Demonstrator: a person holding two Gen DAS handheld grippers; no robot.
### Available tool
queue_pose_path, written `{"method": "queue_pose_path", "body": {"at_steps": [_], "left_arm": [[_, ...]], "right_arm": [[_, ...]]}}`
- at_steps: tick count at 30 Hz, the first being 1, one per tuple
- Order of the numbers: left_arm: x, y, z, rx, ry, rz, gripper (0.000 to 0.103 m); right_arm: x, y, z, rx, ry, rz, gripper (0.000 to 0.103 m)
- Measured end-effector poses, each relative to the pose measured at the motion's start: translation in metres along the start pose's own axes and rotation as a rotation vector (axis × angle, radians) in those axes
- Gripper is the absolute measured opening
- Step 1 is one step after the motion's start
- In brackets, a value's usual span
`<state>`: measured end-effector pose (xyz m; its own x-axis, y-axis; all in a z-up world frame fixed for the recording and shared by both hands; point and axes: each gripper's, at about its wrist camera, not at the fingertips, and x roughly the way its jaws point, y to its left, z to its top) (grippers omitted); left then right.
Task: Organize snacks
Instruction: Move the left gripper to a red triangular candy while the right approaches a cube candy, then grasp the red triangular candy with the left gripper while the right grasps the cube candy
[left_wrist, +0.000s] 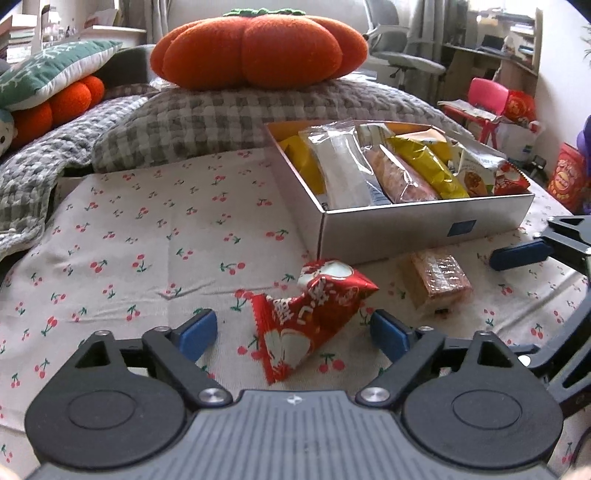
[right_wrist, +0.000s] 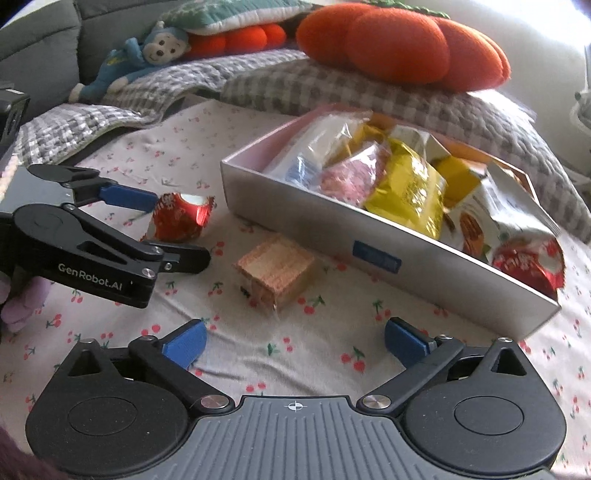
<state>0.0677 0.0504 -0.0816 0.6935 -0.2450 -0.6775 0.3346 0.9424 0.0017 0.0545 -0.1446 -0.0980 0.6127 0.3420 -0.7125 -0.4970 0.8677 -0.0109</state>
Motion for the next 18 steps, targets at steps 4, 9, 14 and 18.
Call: {"method": "queue_pose_path", "body": {"at_steps": [4, 9, 14, 18], "left_arm": [[0.0, 0.001, 0.002, 0.001, -0.009, -0.004, 0.071], [-0.001, 0.004, 0.004, -0.009, -0.016, -0.007, 0.054], [-0.001, 0.006, 0.006, -0.019, -0.01, -0.01, 0.046], [-0.001, 0.006, 0.009, -0.028, 0.006, -0.013, 0.039]], "right_arm": [[0.005, -0.001, 0.003, -0.008, -0.03, 0.007, 0.103], [0.009, -0.002, 0.004, -0.012, -0.064, 0.009, 0.103], [0.011, -0.003, 0.004, -0.013, -0.083, 0.009, 0.103], [0.014, -0.002, 0.005, -0.01, -0.092, 0.006, 0.103]]}}
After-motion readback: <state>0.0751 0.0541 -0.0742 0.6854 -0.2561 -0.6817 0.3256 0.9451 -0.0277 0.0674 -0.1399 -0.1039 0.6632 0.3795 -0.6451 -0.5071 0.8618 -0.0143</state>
